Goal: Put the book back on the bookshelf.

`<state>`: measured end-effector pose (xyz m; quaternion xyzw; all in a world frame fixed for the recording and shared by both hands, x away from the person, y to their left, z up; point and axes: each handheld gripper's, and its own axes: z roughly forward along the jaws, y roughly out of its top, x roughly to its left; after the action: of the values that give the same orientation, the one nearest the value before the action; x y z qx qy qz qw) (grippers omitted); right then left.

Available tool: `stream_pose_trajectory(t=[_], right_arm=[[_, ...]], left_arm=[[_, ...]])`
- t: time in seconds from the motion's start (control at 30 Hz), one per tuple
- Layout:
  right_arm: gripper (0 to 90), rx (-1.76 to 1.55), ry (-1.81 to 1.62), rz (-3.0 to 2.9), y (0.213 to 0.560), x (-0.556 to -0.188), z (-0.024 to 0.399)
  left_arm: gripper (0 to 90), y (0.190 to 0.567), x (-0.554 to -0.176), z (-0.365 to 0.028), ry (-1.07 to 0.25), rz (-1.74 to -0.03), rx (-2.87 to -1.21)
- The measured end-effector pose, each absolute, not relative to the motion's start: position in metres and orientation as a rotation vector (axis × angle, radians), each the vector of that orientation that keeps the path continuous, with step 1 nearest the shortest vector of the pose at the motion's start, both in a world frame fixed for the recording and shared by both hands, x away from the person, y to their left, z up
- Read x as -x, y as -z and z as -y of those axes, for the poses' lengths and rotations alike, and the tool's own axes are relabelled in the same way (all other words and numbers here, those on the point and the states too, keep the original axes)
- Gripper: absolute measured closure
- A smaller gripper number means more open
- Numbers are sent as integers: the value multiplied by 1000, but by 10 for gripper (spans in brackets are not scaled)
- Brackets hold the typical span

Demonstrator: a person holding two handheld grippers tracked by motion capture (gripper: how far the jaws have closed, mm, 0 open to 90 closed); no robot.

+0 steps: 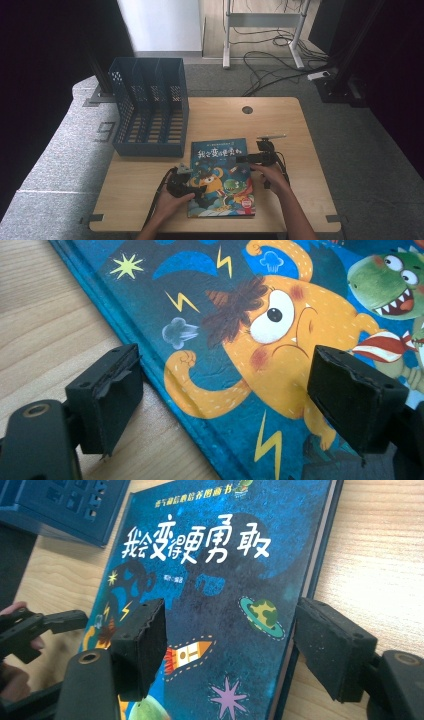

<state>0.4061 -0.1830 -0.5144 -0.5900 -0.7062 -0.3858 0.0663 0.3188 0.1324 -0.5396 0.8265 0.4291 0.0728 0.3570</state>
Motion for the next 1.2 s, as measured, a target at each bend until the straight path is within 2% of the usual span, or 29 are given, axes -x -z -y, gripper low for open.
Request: stream_pose_trajectory(t=[1.2], right_arm=[[347,1640,1230,1942,513,-408,198]], left_arm=[[146,539,-321,-137,-148,-1112,-2108]])
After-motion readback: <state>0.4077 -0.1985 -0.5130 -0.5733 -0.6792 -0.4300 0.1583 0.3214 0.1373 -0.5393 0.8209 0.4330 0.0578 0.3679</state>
